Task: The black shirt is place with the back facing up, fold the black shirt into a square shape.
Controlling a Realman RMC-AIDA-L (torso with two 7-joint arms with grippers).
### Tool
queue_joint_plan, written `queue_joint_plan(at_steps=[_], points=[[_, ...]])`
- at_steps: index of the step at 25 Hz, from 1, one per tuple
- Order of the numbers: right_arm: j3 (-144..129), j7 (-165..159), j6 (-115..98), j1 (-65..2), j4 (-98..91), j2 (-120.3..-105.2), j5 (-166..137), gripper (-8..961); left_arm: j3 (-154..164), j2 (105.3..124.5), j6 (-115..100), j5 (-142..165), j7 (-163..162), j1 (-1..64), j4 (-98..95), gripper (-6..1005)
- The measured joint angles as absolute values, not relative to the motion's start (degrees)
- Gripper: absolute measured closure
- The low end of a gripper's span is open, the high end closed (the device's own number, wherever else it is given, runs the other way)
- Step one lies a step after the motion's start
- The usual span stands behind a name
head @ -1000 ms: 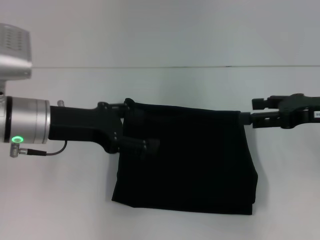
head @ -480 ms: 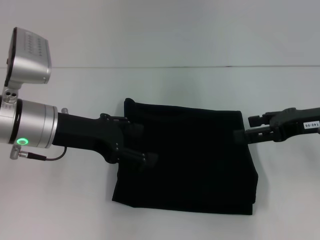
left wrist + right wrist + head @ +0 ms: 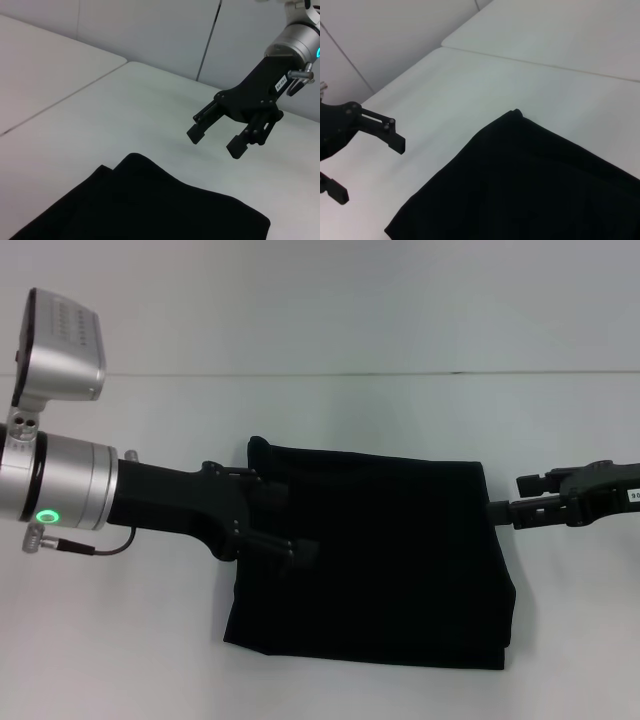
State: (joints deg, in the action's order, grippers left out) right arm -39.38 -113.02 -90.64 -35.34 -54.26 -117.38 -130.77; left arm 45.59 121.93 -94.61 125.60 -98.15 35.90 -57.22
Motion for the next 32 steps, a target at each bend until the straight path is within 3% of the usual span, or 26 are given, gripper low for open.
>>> queue_joint_plan(at_steps=[21,32], points=[[-38.65,-113.25,-89.71,-36.43,-53.78,-117.14,-130.45,58,45.70,121.82,-93.21,126.03,-98.84,36.75,-57.04,63],[-39.03,-113.36,-89.49,-38.21,-49.02,-115.67,-130.71,56,46.04,120.60,-91.68,128.38,-100.13,39.23,-53.32,65]])
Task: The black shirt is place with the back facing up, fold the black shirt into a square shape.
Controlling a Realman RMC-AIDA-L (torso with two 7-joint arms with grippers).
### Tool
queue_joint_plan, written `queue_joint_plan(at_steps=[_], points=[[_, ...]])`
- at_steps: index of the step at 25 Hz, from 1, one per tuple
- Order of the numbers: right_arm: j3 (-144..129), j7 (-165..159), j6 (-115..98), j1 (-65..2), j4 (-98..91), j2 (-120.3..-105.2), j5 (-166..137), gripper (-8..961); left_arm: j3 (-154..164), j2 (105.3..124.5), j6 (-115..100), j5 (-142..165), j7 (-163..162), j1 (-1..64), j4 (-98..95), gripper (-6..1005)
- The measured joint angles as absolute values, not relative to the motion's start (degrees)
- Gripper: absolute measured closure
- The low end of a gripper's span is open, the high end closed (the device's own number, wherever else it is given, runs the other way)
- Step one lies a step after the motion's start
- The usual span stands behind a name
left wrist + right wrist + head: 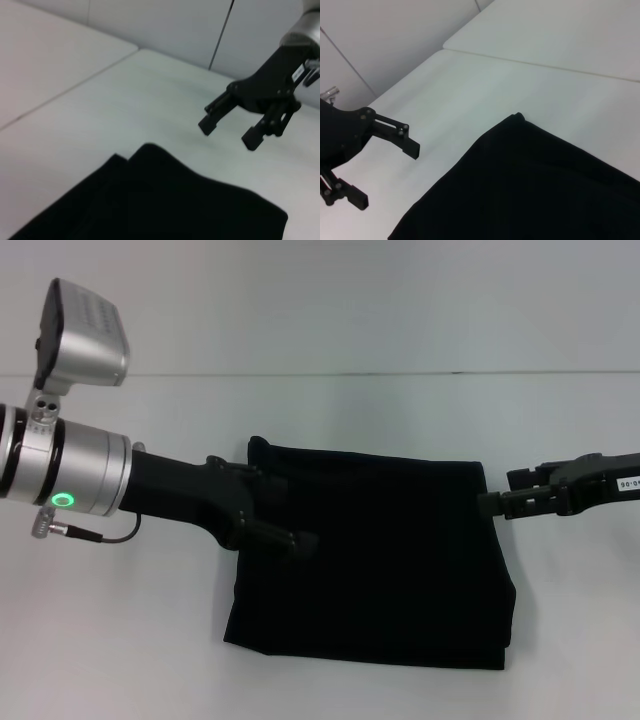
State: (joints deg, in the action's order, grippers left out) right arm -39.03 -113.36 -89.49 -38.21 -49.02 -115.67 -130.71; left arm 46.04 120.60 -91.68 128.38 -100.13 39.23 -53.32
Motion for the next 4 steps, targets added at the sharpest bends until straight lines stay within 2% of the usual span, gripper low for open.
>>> queue_joint_plan(at_steps=[4], points=[[-39.51,-113.21,-89.46,-38.32,-48.59,-115.52,-130.79,56,46.55,120.58,-91.81,129.20,-100.36,39.48,-53.28,65]])
